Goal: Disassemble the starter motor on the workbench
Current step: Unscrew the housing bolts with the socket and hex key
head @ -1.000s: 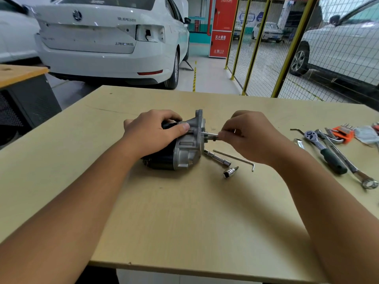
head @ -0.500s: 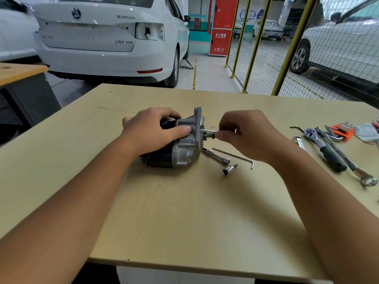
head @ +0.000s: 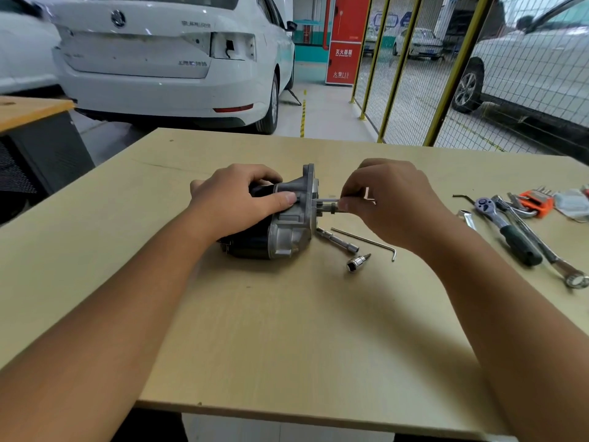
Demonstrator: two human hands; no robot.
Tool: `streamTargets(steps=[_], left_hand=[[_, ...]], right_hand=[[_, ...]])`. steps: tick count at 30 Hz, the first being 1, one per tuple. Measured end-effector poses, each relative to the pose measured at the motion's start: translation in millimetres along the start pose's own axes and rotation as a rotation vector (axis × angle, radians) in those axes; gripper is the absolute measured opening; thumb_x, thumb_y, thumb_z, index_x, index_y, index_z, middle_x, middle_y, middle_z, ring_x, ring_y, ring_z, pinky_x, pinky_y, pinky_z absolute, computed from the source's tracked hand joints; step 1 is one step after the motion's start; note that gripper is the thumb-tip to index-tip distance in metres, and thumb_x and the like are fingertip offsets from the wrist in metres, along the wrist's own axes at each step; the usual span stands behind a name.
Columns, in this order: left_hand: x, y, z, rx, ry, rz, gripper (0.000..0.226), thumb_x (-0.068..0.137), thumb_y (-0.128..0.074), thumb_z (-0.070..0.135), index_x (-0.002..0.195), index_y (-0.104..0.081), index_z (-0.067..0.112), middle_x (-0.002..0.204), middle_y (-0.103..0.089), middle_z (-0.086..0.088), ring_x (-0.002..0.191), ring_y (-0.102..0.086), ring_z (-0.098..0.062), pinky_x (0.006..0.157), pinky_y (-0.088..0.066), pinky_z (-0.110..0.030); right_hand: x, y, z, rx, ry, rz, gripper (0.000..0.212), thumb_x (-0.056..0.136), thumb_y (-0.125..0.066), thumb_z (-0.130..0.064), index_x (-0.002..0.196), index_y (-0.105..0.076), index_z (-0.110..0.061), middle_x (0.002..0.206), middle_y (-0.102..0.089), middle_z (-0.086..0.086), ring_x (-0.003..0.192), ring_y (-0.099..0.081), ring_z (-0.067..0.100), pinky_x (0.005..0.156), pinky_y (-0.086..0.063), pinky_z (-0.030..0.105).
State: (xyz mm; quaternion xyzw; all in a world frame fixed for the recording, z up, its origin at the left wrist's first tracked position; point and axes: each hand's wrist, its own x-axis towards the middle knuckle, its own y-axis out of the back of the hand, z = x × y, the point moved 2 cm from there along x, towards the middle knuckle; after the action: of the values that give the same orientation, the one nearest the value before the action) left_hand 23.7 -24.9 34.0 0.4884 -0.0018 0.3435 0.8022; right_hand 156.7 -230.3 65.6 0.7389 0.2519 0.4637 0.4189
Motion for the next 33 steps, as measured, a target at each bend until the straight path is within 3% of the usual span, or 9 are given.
streamTargets(steps=[3,6,10,12,17,20,24,29,33], left_hand=[[-1,0,1,0.009,0.005,0.0,0.058,0.068,-0.048,0.088,0.111,-0.066,0.053,0.108,-0.066,0.027,0.105,-0.052,-0.009,0.089,-0.023,-0.041],[-1,-1,2,0.007,0.01,0.012,0.056,0.071,-0.045,0.088,0.109,-0.066,0.053,0.105,-0.066,0.03,0.104,-0.054,-0.009,0.09,-0.024,-0.041],[0,-1,3,0.023,0.005,0.013,0.056,0.07,-0.047,0.087,0.109,-0.067,0.053,0.108,-0.067,0.027,0.106,-0.055,-0.011,0.091,-0.025,-0.041],[-2,0,3,0.038,0.006,-0.001,0.058,0.07,-0.046,0.088,0.111,-0.067,0.054,0.111,-0.068,0.025,0.111,-0.056,-0.013,0.092,-0.025,-0.041],[-1,0,1,0.029,0.007,-0.017,0.065,0.064,-0.05,0.089,0.117,-0.067,0.056,0.12,-0.067,0.029,0.123,-0.055,-0.01,0.098,-0.027,-0.041],[-2,0,1,-0.001,0.01,-0.014,0.073,0.058,-0.047,0.094,0.117,-0.068,0.057,0.122,-0.066,0.034,0.126,-0.054,-0.007,0.101,-0.028,-0.041],[-1,1,4,-0.048,0.005,0.017,0.044,0.07,-0.049,0.088,0.106,-0.064,0.068,0.115,-0.066,0.039,0.124,-0.056,-0.005,0.111,-0.031,-0.047],[-1,2,4,-0.046,0.005,0.003,0.054,0.069,-0.051,0.088,0.111,-0.069,0.06,0.117,-0.067,0.036,0.124,-0.055,-0.008,0.106,-0.03,-0.046],[0,2,3,-0.035,0.006,-0.001,0.062,0.067,-0.052,0.087,0.117,-0.07,0.055,0.124,-0.066,0.033,0.127,-0.054,-0.009,0.104,-0.029,-0.045]], right_hand=[[0,1,2,0.054,0.019,-0.017,0.005,0.088,-0.073,-0.032,0.087,-0.075,-0.027,0.082,-0.063,-0.012,0.075,-0.053,0.009,0.074,-0.049,0.036],[0,2,5,0.071,0.053,-0.058,0.01,0.089,-0.073,-0.032,0.089,-0.078,-0.023,0.08,-0.064,-0.006,0.07,-0.052,0.004,0.063,-0.039,0.02],[1,-3,8,0.036,0.076,-0.154,0.024,0.096,-0.062,-0.033,0.089,-0.075,-0.014,0.081,-0.06,0.001,0.074,-0.053,0.014,0.065,-0.039,0.031],[1,-6,5,0.033,0.087,-0.19,0.026,0.099,-0.058,-0.029,0.09,-0.074,-0.011,0.084,-0.06,0.003,0.077,-0.052,0.017,0.066,-0.036,0.029],[0,-6,0,-0.068,0.057,-0.05,0.012,0.091,-0.07,-0.037,0.083,-0.072,-0.028,0.089,-0.06,-0.012,0.083,-0.054,0.016,0.078,-0.045,0.039],[0,-8,-4,-0.081,0.038,0.032,0.014,0.084,-0.076,-0.04,0.077,-0.068,-0.032,0.087,-0.06,-0.013,0.082,-0.055,0.016,0.076,-0.043,0.038],[1,-8,-2,0.064,0.065,0.034,0.016,0.089,-0.072,-0.036,0.081,-0.069,-0.022,0.077,-0.061,-0.008,0.073,-0.055,0.018,0.064,-0.046,0.035],[1,-5,2,0.125,0.084,-0.063,0.02,0.096,-0.062,-0.025,0.084,-0.074,-0.015,0.076,-0.056,0.0,0.07,-0.05,0.011,0.064,-0.034,0.031],[1,-1,0,0.105,0.094,-0.032,0.01,0.091,-0.069,-0.017,0.09,-0.077,-0.012,0.084,-0.06,0.0,0.077,-0.055,0.017,0.072,-0.042,0.03]])
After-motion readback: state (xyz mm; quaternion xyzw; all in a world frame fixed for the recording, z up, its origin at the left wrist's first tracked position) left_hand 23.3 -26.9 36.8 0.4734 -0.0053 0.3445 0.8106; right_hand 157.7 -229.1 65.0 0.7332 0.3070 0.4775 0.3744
